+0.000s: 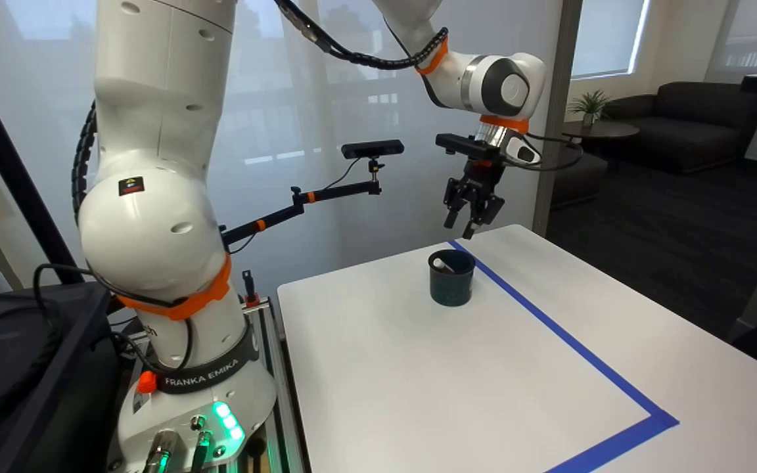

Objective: Remove the marker from the mug and place it on the table to the right of the mug within the confines of the blue tape

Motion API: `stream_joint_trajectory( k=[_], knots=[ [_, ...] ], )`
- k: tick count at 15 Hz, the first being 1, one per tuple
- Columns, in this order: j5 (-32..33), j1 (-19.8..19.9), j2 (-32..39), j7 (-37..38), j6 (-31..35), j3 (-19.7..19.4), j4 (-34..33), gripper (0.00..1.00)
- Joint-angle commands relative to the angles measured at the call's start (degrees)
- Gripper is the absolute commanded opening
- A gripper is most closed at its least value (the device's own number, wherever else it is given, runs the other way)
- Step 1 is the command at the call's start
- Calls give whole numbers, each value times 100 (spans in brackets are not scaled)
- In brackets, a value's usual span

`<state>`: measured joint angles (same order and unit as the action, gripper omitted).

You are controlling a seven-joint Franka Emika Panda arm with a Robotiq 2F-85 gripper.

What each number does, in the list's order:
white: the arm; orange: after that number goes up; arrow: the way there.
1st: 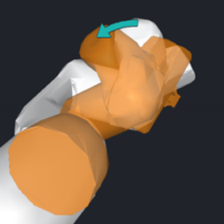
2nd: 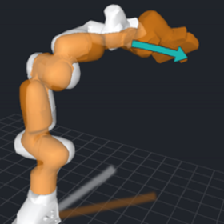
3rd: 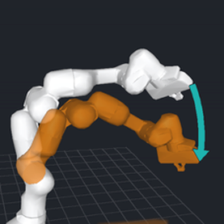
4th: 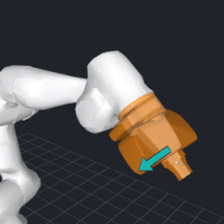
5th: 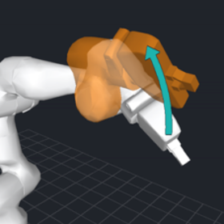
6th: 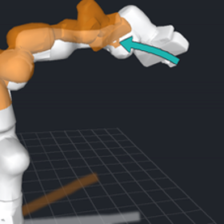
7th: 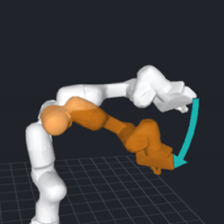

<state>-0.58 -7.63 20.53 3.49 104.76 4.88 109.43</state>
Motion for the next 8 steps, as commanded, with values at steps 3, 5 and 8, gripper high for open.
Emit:
stream_joint_trajectory(
  k=[3,5,8],
  knots=[
    [81,-98,120,147,62,27,10,49],
    [62,-95,185,116,81,26,14,49],
    [91,-68,319,51,165,3,8,48]
  ],
)
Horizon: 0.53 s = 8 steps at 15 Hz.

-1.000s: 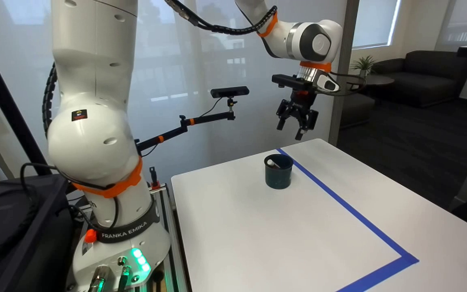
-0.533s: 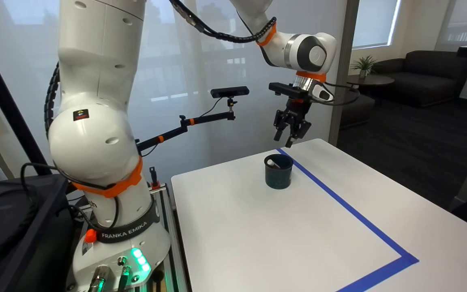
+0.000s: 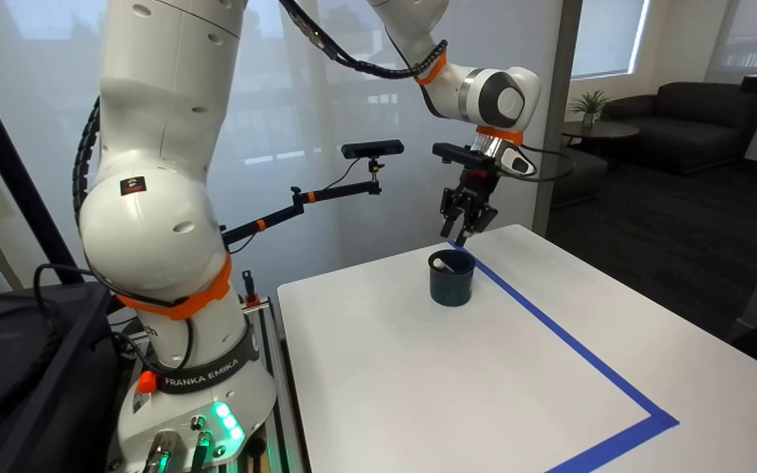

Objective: Remove the marker from the mug and place it on the table to the right of the mug within the confines of the blue tape

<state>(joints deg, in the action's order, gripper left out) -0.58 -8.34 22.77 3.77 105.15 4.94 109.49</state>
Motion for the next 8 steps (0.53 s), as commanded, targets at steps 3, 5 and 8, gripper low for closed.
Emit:
stream_joint_trajectory(
  k=[3,5,8],
  knots=[
    [111,22,258,-39,213,-19,-26,48],
    [120,24,354,-82,257,-18,-41,51],
    [153,2,503,-103,287,-9,-72,52]
  ],
)
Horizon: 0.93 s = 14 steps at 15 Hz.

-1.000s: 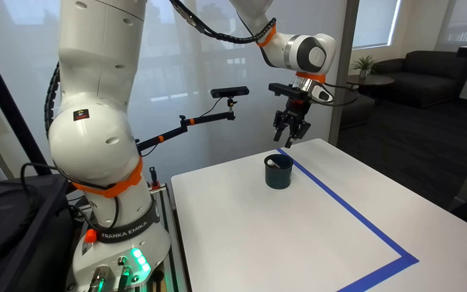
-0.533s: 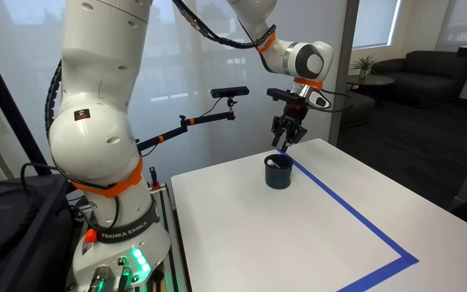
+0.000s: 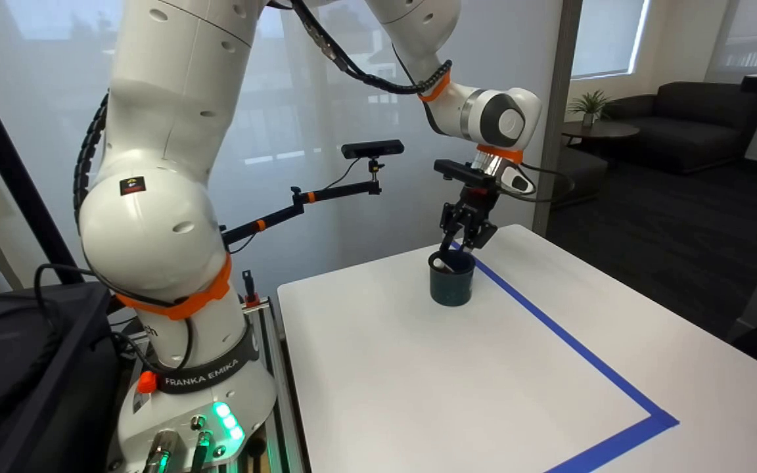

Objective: Remove the marker from the mug and place it on the table to the right of the mug within the confines of the blue tape

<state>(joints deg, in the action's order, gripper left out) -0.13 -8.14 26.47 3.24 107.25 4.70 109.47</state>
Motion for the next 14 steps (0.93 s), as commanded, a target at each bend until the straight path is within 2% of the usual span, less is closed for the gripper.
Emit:
stream_joint_trajectory(
  k=[1,4,7,9,10,12,13,14],
  knots=[
    [108,-21,179,-60,81,22,-81,52],
    [140,-53,291,-43,106,34,-123,46],
    [151,-68,334,-55,99,58,-146,45],
    [161,-78,357,-54,99,70,-168,39],
    [166,-84,374,-57,103,73,-182,42],
    [178,-92,407,-67,117,82,-210,41],
    [175,-90,423,-82,121,89,-221,27],
    [175,-87,448,-106,143,96,-229,27]
  ],
)
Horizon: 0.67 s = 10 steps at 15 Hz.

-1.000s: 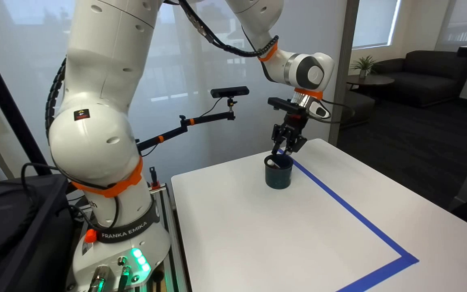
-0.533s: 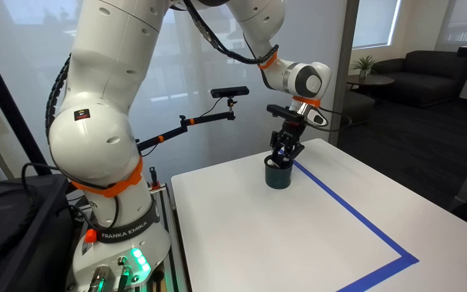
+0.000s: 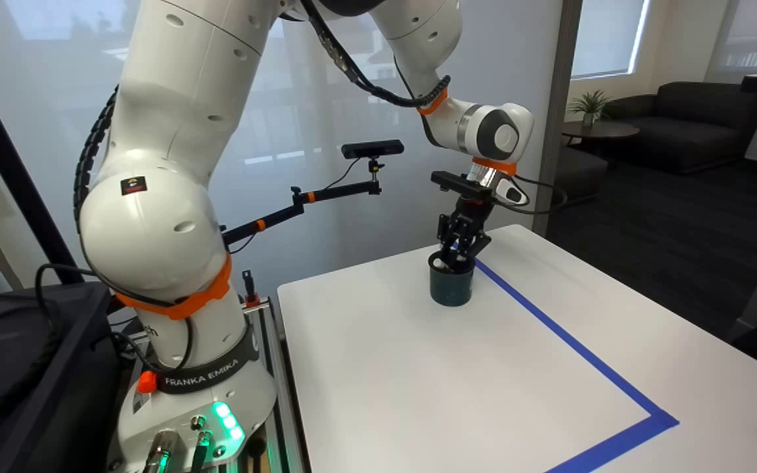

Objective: Remove the marker from the mug and place it on the table to the right of the mug within the confines of the blue tape

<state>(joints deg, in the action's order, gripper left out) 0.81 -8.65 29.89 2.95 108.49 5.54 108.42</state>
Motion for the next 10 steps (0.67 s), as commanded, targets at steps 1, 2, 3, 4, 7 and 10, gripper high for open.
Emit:
stream_joint_trajectory(
  k=[1,2,3,4,7,10],
  knots=[
    [93,-40,124,-76,45,11,-126,24],
    [89,-35,153,-93,58,15,-135,27],
    [98,-38,196,-107,82,13,-147,28],
    [109,-43,230,-110,91,9,-155,22],
    [135,-44,284,-141,77,7,-166,18],
    [141,-42,273,-144,91,3,-151,8]
  ],
)
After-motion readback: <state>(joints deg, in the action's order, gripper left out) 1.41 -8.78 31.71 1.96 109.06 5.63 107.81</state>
